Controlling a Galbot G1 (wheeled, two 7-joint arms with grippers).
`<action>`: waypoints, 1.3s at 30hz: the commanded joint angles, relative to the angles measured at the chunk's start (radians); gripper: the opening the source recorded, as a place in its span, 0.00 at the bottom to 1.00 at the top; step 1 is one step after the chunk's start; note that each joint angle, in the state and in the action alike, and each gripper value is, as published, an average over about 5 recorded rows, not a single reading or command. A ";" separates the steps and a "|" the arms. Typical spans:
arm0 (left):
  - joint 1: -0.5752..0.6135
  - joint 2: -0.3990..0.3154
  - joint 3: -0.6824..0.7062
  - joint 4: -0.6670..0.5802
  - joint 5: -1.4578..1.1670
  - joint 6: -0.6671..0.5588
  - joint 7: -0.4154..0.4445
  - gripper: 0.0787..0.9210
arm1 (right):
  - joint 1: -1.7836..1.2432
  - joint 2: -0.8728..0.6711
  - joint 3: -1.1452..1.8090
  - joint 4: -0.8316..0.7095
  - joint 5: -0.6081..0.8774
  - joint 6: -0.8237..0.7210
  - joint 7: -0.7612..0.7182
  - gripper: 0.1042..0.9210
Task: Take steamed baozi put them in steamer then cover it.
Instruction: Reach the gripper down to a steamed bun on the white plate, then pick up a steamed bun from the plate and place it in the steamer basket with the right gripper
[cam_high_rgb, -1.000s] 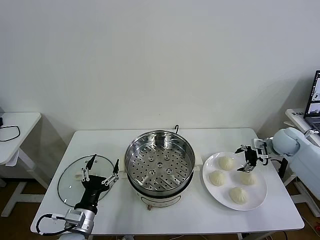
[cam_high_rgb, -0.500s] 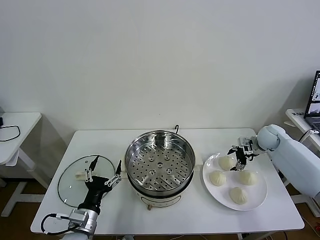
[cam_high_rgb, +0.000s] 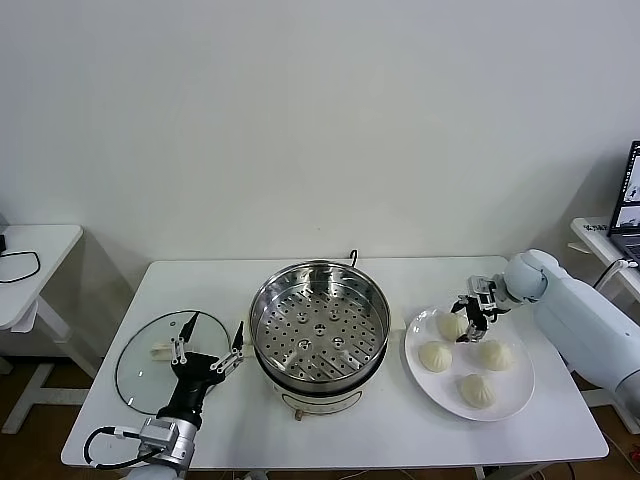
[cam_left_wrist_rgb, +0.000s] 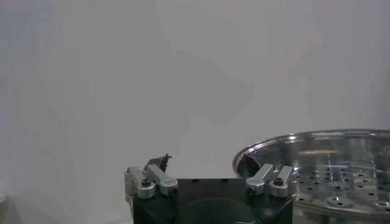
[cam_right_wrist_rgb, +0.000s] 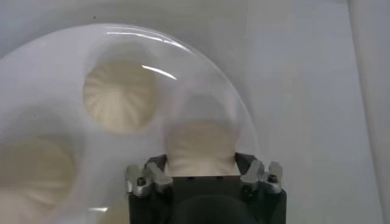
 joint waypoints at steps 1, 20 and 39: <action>0.000 -0.002 0.003 0.000 0.002 -0.001 0.000 0.88 | 0.007 -0.006 -0.010 0.014 0.000 -0.001 0.002 0.69; 0.026 0.013 -0.008 -0.040 0.010 0.001 0.003 0.88 | 0.689 -0.345 -0.601 0.635 0.210 0.261 -0.068 0.70; 0.012 0.026 -0.072 -0.013 0.004 0.005 0.031 0.88 | 1.105 0.250 -0.948 0.609 0.224 0.466 -0.050 0.79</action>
